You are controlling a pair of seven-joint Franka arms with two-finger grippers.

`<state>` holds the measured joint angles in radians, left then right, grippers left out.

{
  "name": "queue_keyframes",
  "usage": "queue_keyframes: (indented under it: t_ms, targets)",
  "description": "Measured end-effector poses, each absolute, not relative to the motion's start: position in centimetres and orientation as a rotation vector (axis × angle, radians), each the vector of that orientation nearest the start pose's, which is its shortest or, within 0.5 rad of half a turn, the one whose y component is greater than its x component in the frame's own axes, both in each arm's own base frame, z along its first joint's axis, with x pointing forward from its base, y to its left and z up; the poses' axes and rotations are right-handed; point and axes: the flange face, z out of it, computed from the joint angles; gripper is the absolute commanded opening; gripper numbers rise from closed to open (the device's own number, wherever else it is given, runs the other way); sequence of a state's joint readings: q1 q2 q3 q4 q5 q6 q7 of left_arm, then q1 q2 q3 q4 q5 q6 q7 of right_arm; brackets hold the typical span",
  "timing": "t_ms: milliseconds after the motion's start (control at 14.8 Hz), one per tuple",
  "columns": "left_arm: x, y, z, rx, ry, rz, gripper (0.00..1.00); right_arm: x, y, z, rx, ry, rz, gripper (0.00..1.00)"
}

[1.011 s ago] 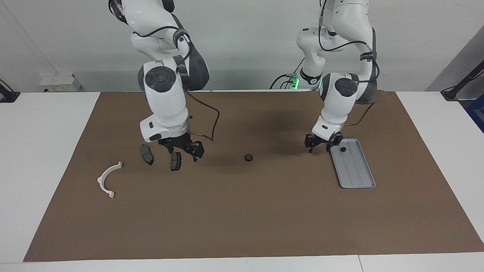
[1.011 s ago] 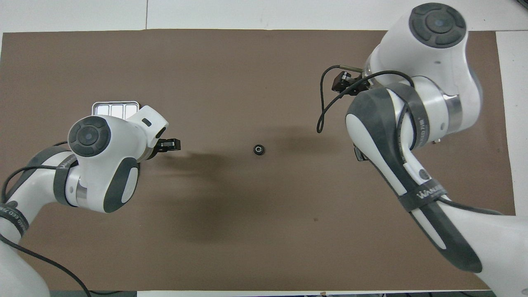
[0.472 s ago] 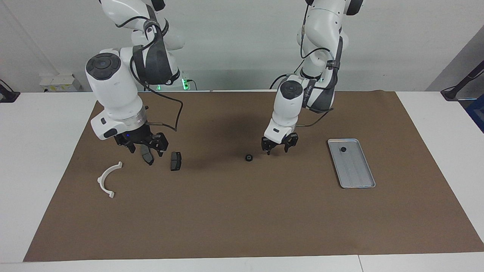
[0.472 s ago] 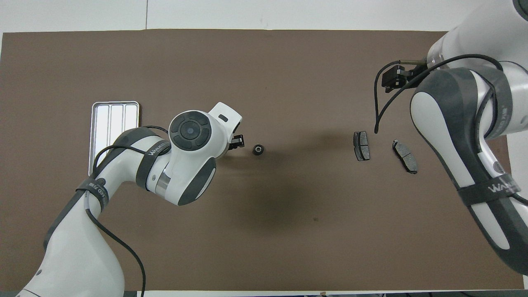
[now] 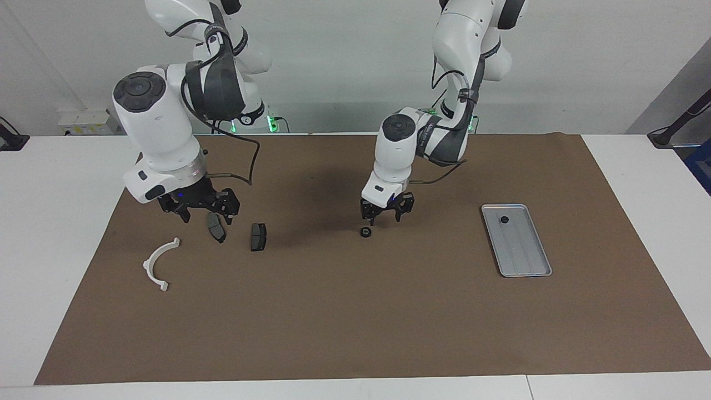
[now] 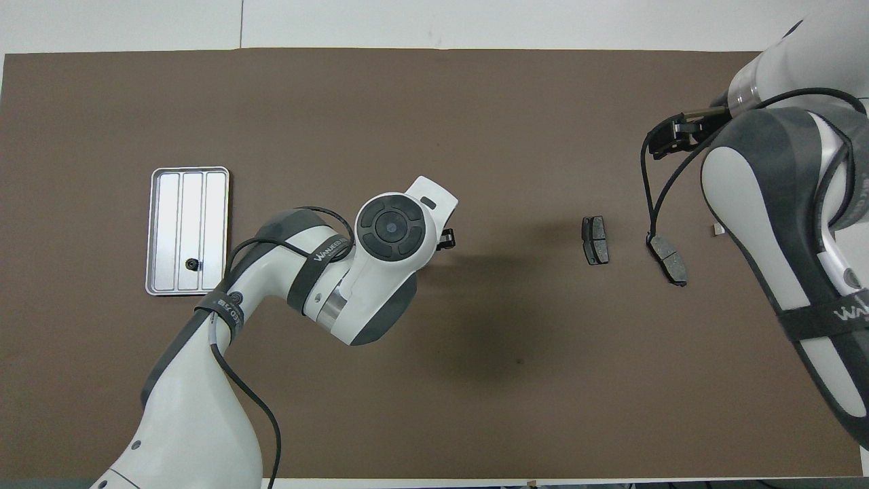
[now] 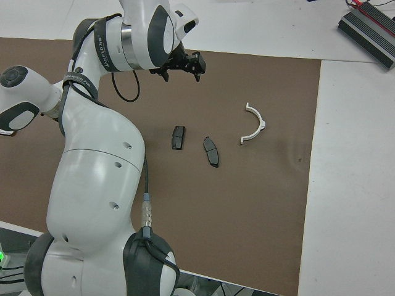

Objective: Pick bearing gear from pile to tray

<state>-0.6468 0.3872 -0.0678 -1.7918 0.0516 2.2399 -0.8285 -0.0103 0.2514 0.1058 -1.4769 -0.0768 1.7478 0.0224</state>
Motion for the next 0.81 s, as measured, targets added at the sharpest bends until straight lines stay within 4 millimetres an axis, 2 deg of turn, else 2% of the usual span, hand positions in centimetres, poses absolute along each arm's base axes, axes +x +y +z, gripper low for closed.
queue_keyframes:
  t_ms: [472,607,809]
  targets:
    - [49.9,-42.7,33.7,-3.178,-0.152,-0.111,0.82,57.5,4.7,61.8,-3.208,-0.14,0.0,1.0]
    - [50.1,-42.6,33.1,-3.176,-0.151,-0.118,0.82,55.9,5.0,63.2,-3.204,-0.121,0.022,1.0]
    - [50.6,-42.4,31.9,-3.17,-0.145,-0.134,0.82,55.1,6.9,63.1,-3.161,-0.014,0.042,1.0]
